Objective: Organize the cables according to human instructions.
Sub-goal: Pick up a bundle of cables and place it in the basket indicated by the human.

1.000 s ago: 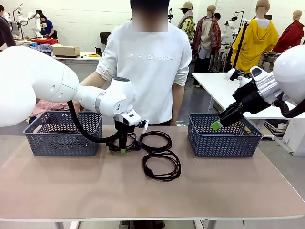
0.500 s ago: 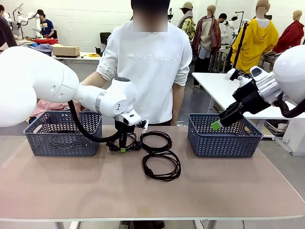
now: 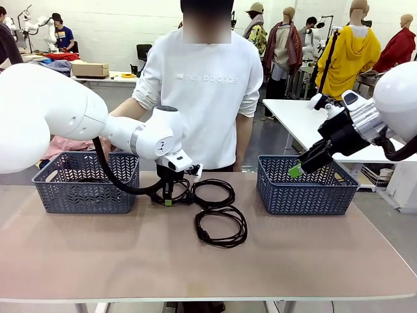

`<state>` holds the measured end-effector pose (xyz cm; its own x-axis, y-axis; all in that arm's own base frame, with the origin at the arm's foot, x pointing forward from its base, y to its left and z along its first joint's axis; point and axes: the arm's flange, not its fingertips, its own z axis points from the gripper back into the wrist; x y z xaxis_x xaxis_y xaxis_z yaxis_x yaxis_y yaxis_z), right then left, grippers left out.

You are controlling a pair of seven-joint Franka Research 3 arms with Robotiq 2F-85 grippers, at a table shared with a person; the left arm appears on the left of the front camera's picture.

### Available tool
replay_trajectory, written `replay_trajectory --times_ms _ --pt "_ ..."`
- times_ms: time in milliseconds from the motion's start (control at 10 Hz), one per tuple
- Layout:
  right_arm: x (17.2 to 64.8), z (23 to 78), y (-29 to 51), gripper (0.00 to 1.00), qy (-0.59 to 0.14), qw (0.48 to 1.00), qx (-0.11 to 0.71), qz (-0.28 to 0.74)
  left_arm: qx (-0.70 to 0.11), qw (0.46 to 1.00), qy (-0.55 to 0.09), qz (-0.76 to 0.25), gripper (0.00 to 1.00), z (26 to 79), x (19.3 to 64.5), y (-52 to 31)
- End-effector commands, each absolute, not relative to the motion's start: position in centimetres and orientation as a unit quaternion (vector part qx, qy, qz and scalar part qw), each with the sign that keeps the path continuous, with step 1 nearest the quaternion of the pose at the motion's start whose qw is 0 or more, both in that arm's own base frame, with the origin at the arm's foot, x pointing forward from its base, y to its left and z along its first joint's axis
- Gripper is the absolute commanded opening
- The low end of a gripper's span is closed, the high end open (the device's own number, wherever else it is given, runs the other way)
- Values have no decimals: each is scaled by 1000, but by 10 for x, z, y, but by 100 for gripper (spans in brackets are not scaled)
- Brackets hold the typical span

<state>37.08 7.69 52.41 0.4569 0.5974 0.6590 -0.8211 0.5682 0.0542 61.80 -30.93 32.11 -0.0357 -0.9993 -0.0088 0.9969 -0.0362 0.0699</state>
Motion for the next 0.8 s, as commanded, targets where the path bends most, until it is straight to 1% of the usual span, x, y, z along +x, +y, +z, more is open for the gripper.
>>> replay_trajectory --times_ms 0,200,300,500,700 --pt "372 523 77 100 -305 829 196 425 40 697 -25 -716 0 336 613 -306" --pt "372 523 77 100 -305 829 196 425 52 710 -40 -701 0 359 606 -304" --pt "372 523 77 100 -305 829 196 425 66 721 -51 -688 11 379 603 -304" --pt "372 523 77 100 -305 829 196 425 86 726 -73 -678 11 416 596 -305" --pt "372 523 77 100 -305 829 196 425 89 726 -87 -676 11 451 585 -297"
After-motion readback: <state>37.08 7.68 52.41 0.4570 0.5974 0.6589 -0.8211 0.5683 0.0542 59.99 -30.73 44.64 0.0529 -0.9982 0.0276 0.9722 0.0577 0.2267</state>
